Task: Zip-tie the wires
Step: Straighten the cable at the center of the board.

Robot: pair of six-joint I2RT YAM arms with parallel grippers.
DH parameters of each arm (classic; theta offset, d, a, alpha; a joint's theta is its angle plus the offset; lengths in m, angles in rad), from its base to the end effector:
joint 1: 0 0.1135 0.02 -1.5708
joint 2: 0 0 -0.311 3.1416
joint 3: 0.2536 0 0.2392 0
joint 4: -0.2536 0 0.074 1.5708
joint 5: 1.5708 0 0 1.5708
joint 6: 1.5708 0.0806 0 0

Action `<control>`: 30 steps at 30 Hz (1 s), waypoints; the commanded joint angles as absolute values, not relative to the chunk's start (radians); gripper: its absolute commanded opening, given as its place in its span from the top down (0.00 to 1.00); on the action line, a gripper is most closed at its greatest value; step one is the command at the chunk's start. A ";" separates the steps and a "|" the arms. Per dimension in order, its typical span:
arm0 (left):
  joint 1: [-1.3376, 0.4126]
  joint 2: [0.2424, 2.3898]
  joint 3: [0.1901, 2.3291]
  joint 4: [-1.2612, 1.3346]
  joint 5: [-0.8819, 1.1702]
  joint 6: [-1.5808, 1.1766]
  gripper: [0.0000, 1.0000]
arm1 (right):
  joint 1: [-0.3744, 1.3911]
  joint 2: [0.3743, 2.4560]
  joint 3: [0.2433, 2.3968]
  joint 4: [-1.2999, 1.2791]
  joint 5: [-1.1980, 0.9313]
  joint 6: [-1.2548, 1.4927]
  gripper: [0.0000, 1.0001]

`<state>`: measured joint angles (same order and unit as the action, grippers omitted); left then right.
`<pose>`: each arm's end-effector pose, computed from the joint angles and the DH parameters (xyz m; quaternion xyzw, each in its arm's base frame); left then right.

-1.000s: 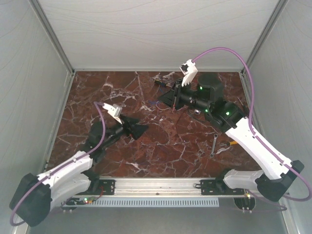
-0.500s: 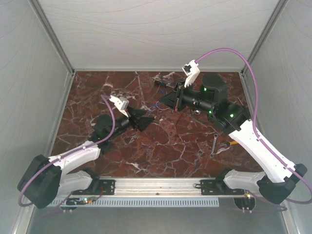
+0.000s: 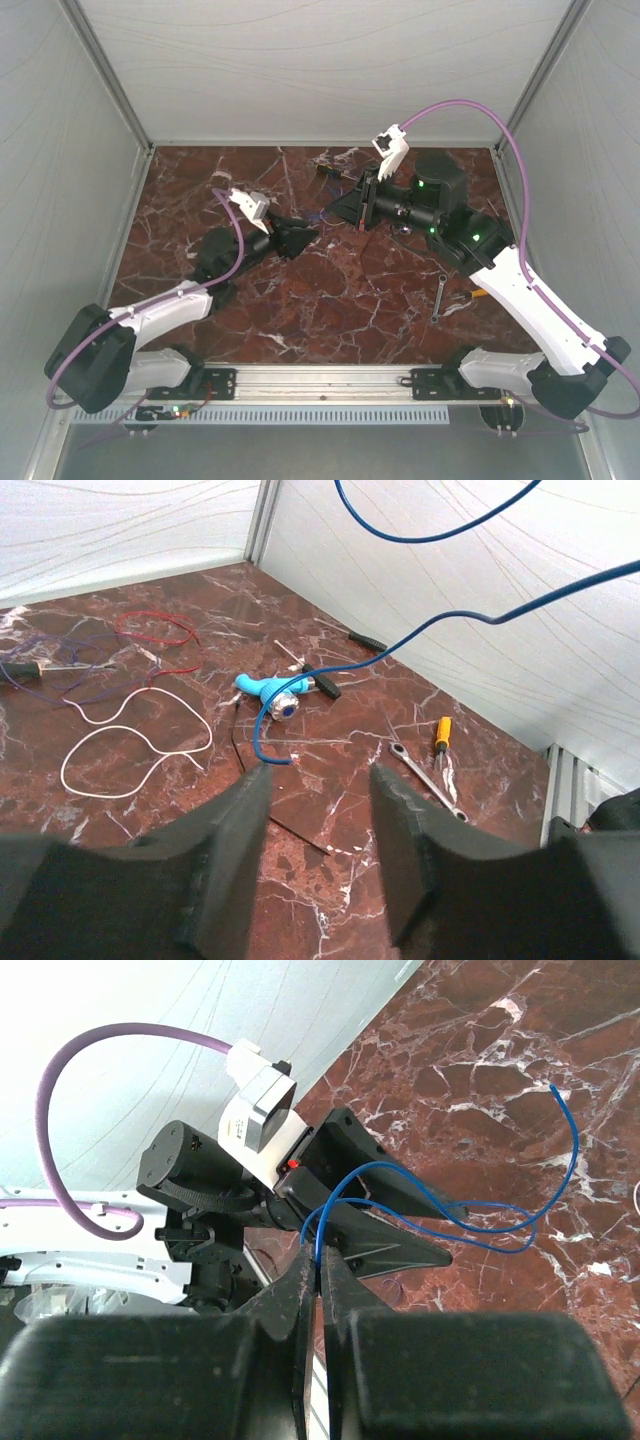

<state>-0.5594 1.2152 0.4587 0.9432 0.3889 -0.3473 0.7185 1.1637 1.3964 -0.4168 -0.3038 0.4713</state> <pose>0.2103 -0.1678 0.3173 0.2142 0.6068 -0.4417 0.6251 0.1774 0.1871 0.4833 -0.1897 0.7425 0.4504 0.4580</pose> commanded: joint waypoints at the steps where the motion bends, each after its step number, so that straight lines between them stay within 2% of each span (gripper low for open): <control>1: -0.565 1.222 0.515 1.023 0.374 -0.331 0.50 | 0.718 1.131 1.425 -0.420 -0.333 0.486 1.00; 3: -0.564 1.220 0.518 1.011 0.345 -0.329 0.35 | 0.717 1.128 1.425 -0.420 -0.336 0.489 1.00; 5: -0.565 1.217 0.517 0.992 0.312 -0.322 0.30 | 0.716 1.125 1.426 -0.422 -0.336 0.489 1.00; 11: -0.565 1.211 0.521 0.956 0.279 -0.307 0.33 | 0.717 1.121 1.424 -0.422 -0.337 0.491 1.00; 19: -0.565 1.230 0.530 0.960 0.399 -0.322 0.39 | 0.717 1.118 1.418 -0.415 -0.329 0.491 1.00; 27: -0.565 1.247 0.534 0.975 0.388 -0.322 0.61 | 0.718 1.115 1.411 -0.413 -0.335 0.491 1.00; 28: -0.564 1.250 0.534 0.977 0.386 -0.321 0.67 | 0.717 1.114 1.411 -0.413 -0.336 0.492 1.00; 29: -0.564 1.250 0.535 0.977 0.385 -0.317 0.78 | 0.717 1.114 1.411 -0.414 -0.338 0.492 1.00; 30: -0.564 1.252 0.535 0.977 0.382 -0.316 0.95 | 0.718 1.113 1.411 -0.414 -0.339 0.492 1.00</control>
<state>-0.5594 1.2442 0.4873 0.9176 0.3744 -0.3305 0.7185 1.1439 1.3979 -0.4232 -0.3161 0.4870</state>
